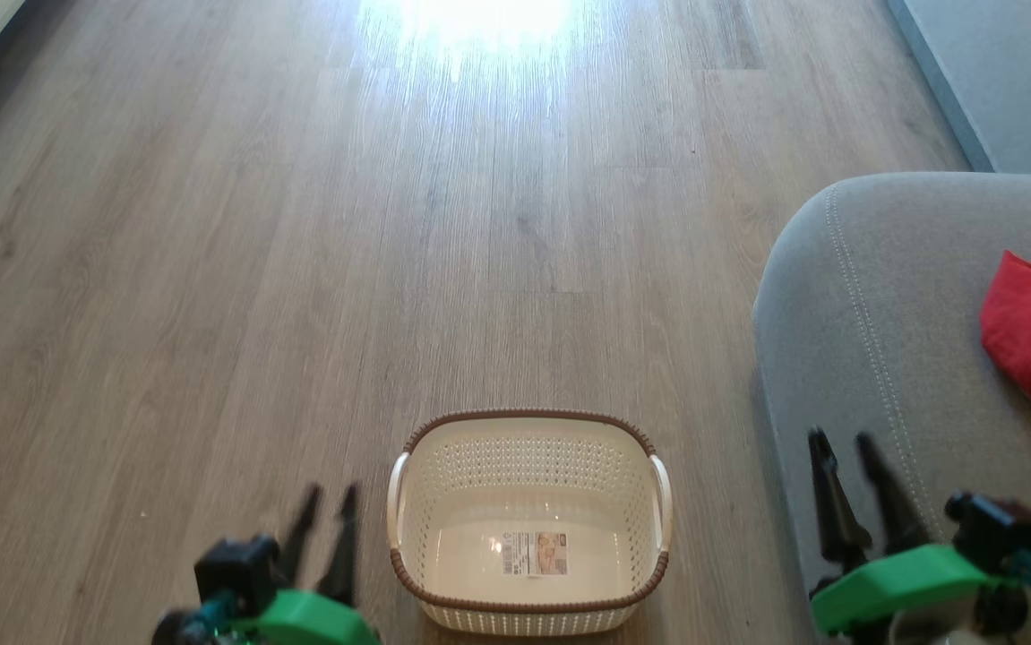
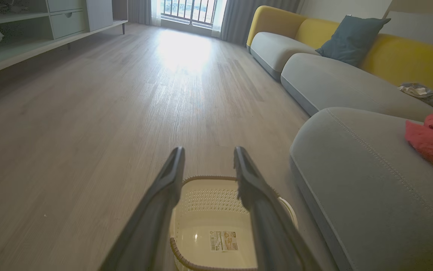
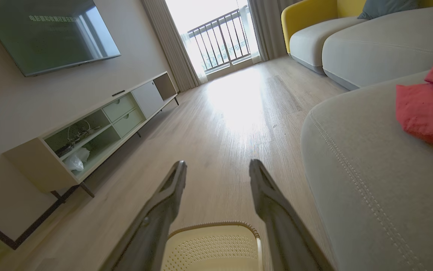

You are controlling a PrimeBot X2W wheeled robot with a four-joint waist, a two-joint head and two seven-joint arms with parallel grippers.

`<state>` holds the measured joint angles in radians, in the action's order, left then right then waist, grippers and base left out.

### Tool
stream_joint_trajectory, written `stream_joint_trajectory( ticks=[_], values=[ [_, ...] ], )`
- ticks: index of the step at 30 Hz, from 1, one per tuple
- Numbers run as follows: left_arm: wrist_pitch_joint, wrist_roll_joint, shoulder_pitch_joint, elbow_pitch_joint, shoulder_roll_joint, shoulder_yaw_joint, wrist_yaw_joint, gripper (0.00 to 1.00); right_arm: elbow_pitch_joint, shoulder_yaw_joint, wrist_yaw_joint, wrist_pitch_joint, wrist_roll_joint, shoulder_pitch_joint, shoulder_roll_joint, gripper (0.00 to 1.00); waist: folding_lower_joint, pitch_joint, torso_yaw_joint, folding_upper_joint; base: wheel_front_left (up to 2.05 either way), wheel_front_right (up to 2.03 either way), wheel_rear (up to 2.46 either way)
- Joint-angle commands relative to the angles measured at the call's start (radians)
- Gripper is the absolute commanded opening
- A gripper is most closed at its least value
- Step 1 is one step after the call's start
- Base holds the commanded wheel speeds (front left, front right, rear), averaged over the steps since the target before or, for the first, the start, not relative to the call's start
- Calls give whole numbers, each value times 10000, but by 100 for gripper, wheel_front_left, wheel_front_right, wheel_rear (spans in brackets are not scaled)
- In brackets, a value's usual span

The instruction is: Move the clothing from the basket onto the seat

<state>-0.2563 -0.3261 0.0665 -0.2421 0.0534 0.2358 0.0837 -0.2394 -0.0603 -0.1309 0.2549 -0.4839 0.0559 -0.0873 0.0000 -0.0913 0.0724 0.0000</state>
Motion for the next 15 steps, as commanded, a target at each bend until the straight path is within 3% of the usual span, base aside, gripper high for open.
stream_joint_trajectory(
  ticks=[1, 15],
  values=[
    [1, -6, 0, 7, 0, -2, -2, 0, 4, 1, 0, -2, -6, -2, 0, 0, 0, 0, 0, 0, 0, 0, 0],
    [342, -1318, -54, -242, 26, -296, -212, 0, -246, 147, 0, -371, -1124, -82, 42, 0, 0, 96, -75, 0, 0, 0, 0]
  ],
)
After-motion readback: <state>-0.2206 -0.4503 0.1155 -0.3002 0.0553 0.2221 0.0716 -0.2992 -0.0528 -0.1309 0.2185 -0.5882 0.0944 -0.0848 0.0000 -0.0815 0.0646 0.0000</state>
